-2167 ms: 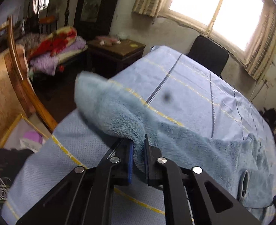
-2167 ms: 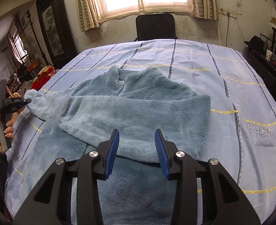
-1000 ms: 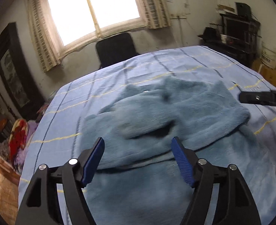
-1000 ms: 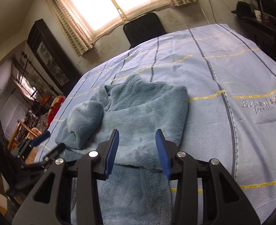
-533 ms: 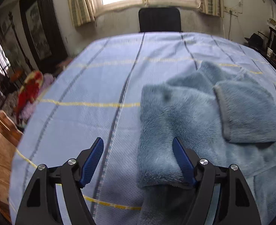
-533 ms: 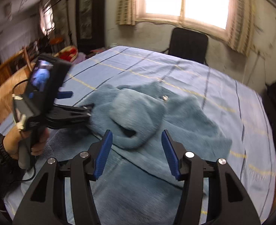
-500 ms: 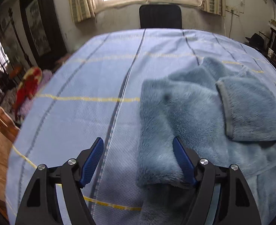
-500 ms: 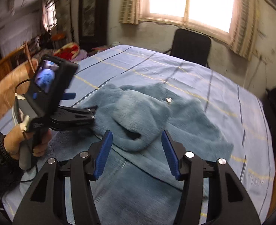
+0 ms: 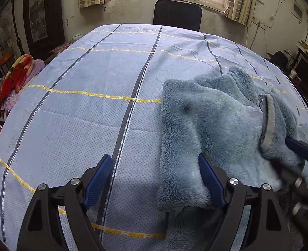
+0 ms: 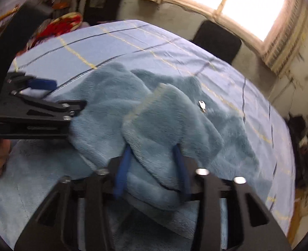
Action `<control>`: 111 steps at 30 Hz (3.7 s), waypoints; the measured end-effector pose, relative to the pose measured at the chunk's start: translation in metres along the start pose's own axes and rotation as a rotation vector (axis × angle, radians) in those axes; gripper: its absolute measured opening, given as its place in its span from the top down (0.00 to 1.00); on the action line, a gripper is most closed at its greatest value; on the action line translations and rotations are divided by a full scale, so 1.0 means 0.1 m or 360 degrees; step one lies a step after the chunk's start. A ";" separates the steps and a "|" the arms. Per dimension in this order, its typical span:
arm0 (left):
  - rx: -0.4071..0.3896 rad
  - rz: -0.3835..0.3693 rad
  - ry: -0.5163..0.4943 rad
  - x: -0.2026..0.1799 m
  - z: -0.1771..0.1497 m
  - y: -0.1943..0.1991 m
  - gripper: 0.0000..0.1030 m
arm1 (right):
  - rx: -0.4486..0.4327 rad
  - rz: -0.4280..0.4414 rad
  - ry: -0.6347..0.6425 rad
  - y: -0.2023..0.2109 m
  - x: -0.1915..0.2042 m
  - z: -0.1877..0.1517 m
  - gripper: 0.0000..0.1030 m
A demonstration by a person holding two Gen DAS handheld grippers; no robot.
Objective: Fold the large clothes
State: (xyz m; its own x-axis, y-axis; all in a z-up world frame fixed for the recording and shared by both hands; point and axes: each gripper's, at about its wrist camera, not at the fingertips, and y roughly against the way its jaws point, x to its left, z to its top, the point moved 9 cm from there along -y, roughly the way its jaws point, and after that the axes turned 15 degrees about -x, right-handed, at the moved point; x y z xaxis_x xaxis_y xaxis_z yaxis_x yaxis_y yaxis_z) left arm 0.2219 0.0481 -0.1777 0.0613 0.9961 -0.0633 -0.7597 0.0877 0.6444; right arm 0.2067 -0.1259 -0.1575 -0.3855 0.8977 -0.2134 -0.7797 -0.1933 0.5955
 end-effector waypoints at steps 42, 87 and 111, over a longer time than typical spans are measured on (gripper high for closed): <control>-0.0231 -0.0173 -0.0293 -0.83 0.54 0.26 0.44 | -0.0132 -0.0002 -0.0789 0.39 -1.19 -0.22 0.73; -0.0355 -0.0067 -0.0640 -0.66 -0.42 1.42 0.43 | 0.0030 0.0097 -0.0679 1.54 -0.84 -1.25 0.64; -0.0183 -0.0017 -0.0772 -0.57 -1.12 1.42 0.41 | 0.0148 0.0176 -0.0591 1.78 -0.67 -1.81 0.54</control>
State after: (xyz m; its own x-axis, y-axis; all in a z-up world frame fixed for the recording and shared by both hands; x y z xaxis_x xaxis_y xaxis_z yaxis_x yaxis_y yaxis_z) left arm 0.0380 0.0025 -0.1673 0.3429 0.8868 0.3098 -0.8222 0.1238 0.5556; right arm 0.0040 -0.2919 -0.1771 -0.2463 0.9590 0.1404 -0.6891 -0.2752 0.6704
